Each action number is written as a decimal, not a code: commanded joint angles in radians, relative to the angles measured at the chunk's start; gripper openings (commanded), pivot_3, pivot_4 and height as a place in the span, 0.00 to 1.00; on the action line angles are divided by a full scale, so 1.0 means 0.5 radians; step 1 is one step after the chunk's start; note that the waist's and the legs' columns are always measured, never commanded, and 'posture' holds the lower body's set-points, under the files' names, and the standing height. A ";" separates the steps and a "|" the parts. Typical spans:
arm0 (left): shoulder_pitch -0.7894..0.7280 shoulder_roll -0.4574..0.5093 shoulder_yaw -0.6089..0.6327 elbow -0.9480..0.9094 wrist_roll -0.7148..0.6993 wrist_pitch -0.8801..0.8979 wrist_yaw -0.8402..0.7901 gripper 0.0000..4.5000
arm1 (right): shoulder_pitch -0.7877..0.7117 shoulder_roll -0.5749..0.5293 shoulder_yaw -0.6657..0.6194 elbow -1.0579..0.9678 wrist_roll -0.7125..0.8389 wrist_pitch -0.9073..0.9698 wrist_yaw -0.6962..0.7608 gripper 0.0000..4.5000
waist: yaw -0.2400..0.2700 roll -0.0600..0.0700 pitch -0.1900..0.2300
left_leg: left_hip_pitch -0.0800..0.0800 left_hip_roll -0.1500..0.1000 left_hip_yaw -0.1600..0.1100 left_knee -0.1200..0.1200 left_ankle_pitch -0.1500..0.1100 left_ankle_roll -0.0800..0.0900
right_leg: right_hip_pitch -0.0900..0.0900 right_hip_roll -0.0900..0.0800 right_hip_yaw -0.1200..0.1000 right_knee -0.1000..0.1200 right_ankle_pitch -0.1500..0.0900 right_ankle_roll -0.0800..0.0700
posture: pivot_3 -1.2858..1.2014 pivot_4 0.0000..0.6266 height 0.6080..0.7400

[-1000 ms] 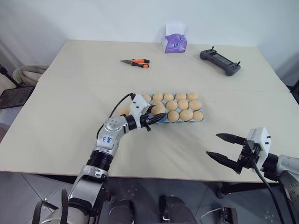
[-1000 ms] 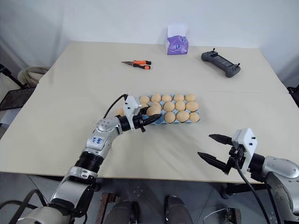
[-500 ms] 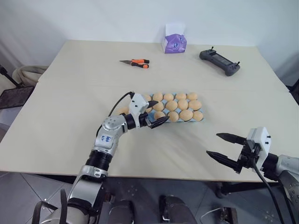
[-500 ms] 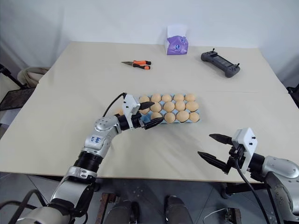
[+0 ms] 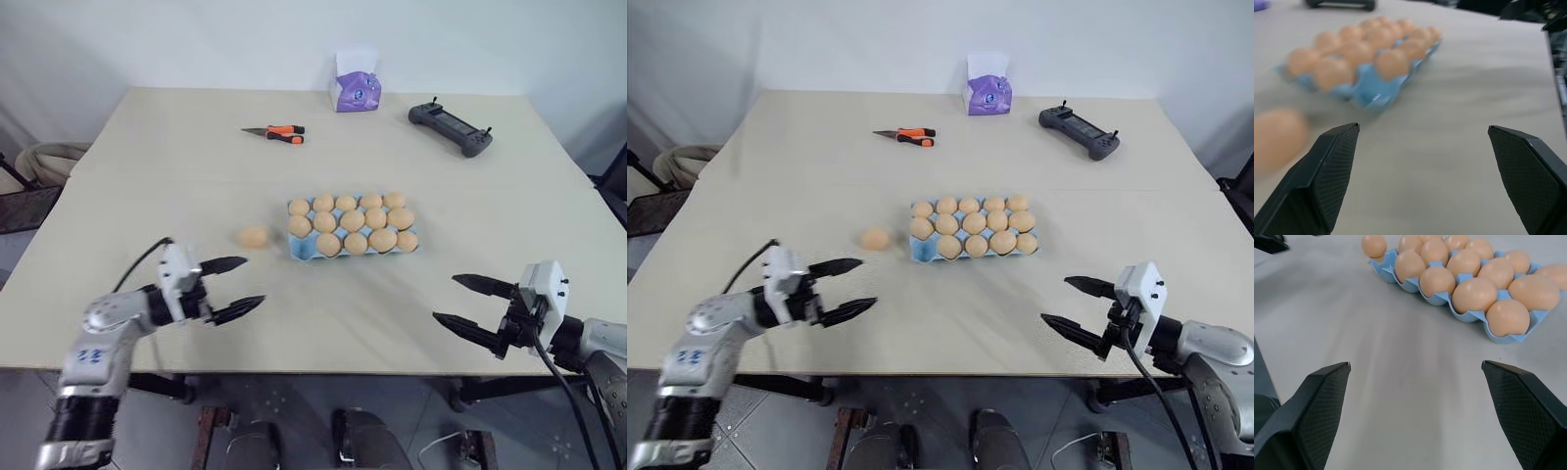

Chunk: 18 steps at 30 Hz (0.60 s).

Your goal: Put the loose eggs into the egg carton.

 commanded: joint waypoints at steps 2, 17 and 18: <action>0.103 0.085 0.316 0.059 -0.078 -0.077 0.052 1.00 | -0.044 -0.027 -0.024 -0.003 0.013 -0.030 0.043 1.00 | 0.006 0.001 0.000 | -0.001 0.000 -0.001 -0.001 0.000 0.000 | 0.000 -0.002 -0.002 -0.001 0.000 0.000 | 0.52 0.24 1.00; 0.247 0.158 0.663 0.269 -0.090 -0.161 0.127 1.00 | -0.086 -0.025 -0.028 0.052 -0.008 -0.048 0.114 1.00 | 0.001 0.001 0.001 | -0.002 0.000 -0.001 -0.011 -0.007 0.000 | -0.003 -0.005 -0.004 -0.008 -0.003 -0.005 | 0.52 0.24 1.00; 0.240 0.154 0.657 0.263 -0.090 -0.160 0.131 1.00 | -0.085 -0.025 -0.029 0.054 -0.010 -0.052 0.115 1.00 | 0.001 0.001 0.001 | -0.002 0.000 -0.001 -0.012 -0.007 0.000 | -0.003 -0.005 -0.004 -0.008 -0.003 -0.005 | 0.52 0.24 1.00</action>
